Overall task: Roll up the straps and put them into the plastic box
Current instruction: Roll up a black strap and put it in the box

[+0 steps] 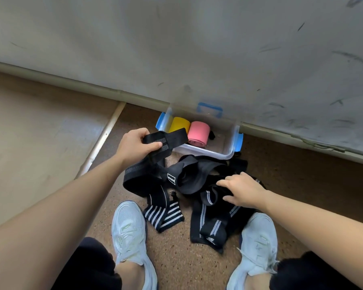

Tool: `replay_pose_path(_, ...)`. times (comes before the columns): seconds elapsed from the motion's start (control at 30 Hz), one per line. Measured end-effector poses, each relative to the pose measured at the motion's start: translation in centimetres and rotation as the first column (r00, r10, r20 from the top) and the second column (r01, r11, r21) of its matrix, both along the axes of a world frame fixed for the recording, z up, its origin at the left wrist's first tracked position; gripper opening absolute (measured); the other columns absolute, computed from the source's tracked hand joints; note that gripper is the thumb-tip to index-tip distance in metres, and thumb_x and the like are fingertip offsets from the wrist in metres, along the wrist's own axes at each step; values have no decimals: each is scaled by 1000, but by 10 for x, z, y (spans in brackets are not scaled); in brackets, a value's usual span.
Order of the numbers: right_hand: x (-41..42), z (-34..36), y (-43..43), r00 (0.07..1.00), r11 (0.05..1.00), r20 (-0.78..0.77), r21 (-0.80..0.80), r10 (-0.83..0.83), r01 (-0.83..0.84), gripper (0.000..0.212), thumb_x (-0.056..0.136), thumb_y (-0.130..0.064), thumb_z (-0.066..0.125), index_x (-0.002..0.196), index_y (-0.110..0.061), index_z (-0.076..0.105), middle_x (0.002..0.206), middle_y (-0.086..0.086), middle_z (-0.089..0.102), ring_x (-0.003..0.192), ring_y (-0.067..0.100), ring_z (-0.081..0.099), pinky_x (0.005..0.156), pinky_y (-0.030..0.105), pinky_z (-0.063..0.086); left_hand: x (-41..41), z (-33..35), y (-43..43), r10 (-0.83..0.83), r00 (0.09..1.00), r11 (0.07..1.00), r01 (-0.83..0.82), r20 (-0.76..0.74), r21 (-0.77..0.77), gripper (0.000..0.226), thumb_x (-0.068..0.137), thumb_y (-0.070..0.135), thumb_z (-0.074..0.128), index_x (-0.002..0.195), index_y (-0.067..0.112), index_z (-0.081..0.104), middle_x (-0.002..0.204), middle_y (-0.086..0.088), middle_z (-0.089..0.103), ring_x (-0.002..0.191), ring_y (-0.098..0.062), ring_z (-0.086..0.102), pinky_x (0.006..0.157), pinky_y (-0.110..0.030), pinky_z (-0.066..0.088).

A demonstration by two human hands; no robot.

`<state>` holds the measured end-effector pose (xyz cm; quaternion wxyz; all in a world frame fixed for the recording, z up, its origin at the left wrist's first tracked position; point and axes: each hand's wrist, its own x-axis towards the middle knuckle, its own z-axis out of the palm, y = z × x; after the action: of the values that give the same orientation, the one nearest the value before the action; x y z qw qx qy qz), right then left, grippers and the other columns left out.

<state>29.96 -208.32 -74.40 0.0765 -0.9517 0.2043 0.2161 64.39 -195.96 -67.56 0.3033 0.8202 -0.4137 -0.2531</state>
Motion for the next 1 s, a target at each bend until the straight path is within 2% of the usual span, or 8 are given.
replay_pose_path(0.17, 20, -7, 12, 901, 988, 411, -127, 138, -93, 38, 78, -45, 82, 103, -19, 70, 93, -2, 60, 87, 22, 58, 70, 33, 48, -5, -11, 2, 40, 997, 999, -41, -58, -16, 39, 79, 39, 85, 66, 18, 54, 66, 2, 61, 65, -15, 53, 62, -34, 39)
replay_pose_path(0.3, 64, -9, 51, 866, 962, 427, 198, -259, 190, 50, 79, -52, 80, 112, -17, 69, 102, -1, 59, 98, 21, 52, 87, 36, 50, -4, -16, 5, 95, 987, 994, -102, -131, -43, 39, 80, 38, 85, 65, 21, 54, 66, 5, 59, 64, -14, 53, 64, -33, 40)
replay_pose_path(0.5, 121, -33, 108, 495, 511, 180, 511, -850, 691, 40, 86, -53, 71, 119, -30, 70, 107, -8, 67, 113, 19, 53, 97, 40, 47, -3, -24, 14, 70, 972, 997, -76, -226, -19, 31, 84, 36, 83, 70, 23, 59, 71, 3, 65, 69, -14, 59, 68, -35, 46)
replay_pose_path(0.6, 130, -34, 111, 214, 218, 98, 723, -972, 656, 4, 89, -31, 73, 91, -27, 74, 86, -10, 71, 90, 15, 65, 83, 32, 51, 1, -26, 18, 73, 957, 997, -79, -282, -12, 32, 75, 47, 84, 67, 28, 60, 69, 4, 64, 68, -15, 59, 68, -37, 46)
replay_pose_path(0.67, 130, -24, 105, 121, 86, 17, 801, -992, 592, 17, 88, -18, 71, 73, -21, 65, 71, -9, 62, 72, 12, 56, 67, 27, 44, 2, -24, 18, 85, 948, 995, -96, -305, -20, 33, 70, 52, 83, 67, 29, 60, 68, 5, 63, 67, -14, 57, 67, -36, 44)
replay_pose_path(0.77, 122, -2, 85, 110, -5, -82, 824, -991, 567, 27, 82, -17, 66, 63, -18, 46, 65, -1, 42, 67, 15, 38, 59, 30, 30, 0, -15, 15, 96, 939, 992, -117, -330, -42, 32, 80, 34, 87, 68, 22, 59, 68, 3, 64, 66, -14, 58, 68, -34, 44)
replay_pose_path(0.87, 109, 26, 56, 141, -77, -191, 815, -972, 575, 29, 67, -40, 75, 71, -14, 63, 77, -1, 59, 78, 19, 54, 75, 33, 43, 1, -1, 9, 93, 940, 991, -119, -329, -61, 33, 78, 39, 86, 66, 25, 59, 68, 3, 64, 66, -15, 58, 67, -35, 44)
replay_pose_path(1.0, 88, 62, 17, 352, 99, -137, 812, -926, 575, 71, 63, -60, 86, 113, -10, 75, 111, 4, 77, 107, 23, 71, 103, 40, 53, -4, 33, -6, 55, 947, 991, -90, -317, -99, 36, 80, 41, 82, 66, 22, 54, 68, 3, 57, 67, -15, 52, 64, -34, 40)
